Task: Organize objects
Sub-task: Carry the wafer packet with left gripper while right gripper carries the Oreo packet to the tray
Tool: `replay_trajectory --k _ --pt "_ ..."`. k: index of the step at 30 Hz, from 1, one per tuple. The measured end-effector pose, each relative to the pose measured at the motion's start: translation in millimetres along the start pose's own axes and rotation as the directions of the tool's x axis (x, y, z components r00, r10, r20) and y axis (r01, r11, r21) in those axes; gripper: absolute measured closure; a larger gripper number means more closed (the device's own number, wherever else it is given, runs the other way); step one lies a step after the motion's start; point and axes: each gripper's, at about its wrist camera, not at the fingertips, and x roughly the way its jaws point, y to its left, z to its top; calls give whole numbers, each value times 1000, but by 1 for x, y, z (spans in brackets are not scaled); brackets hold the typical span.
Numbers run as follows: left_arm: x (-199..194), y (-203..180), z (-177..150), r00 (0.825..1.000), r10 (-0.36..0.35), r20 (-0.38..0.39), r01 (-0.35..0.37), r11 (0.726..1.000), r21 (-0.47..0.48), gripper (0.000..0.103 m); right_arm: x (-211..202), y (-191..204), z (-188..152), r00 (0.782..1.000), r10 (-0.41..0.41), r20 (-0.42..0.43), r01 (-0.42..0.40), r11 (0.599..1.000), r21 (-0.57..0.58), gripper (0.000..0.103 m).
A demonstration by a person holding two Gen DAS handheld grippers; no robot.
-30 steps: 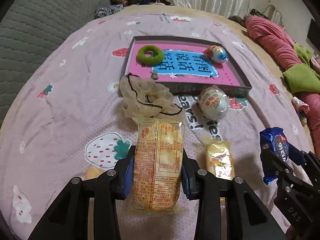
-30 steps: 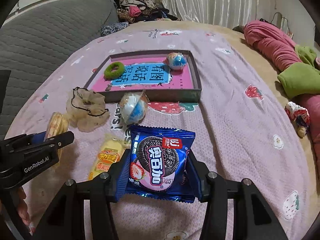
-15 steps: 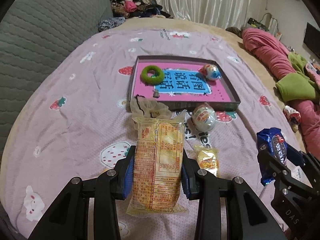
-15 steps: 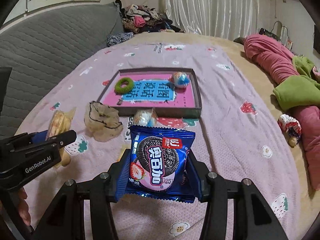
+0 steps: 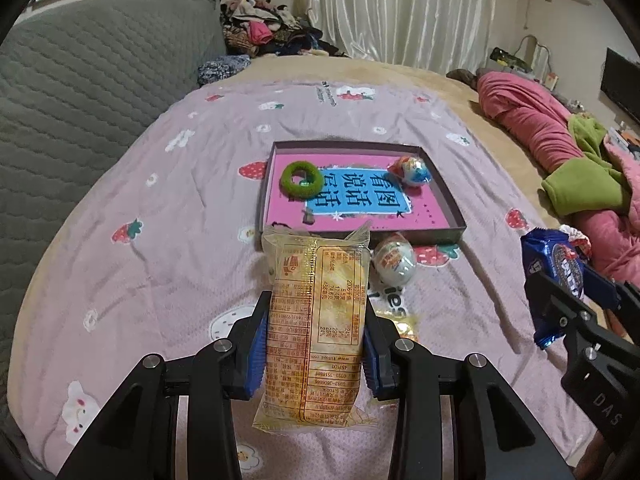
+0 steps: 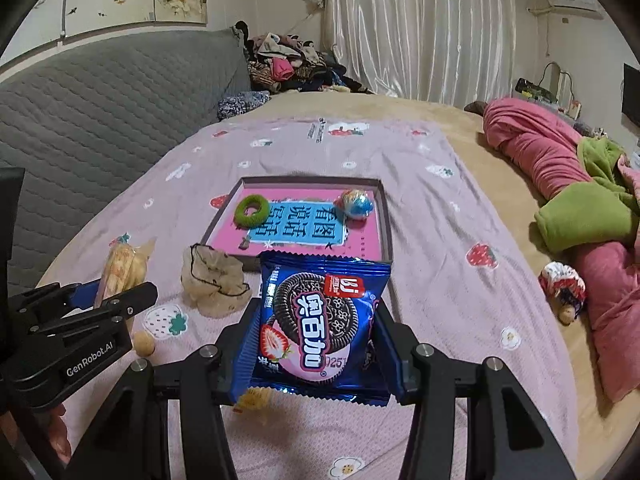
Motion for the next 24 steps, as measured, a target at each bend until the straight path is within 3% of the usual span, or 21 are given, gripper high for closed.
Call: replay_trajectory --k 11,24 --pt "2 -2 30 999 4 36 -4 1000 9 63 3 -8 30 999 -14 41 15 1000 -13 51" --pt "46 -10 75 998 10 57 -11 1000 17 63 42 -20 72 997 -8 76 10 1000 -26 51"
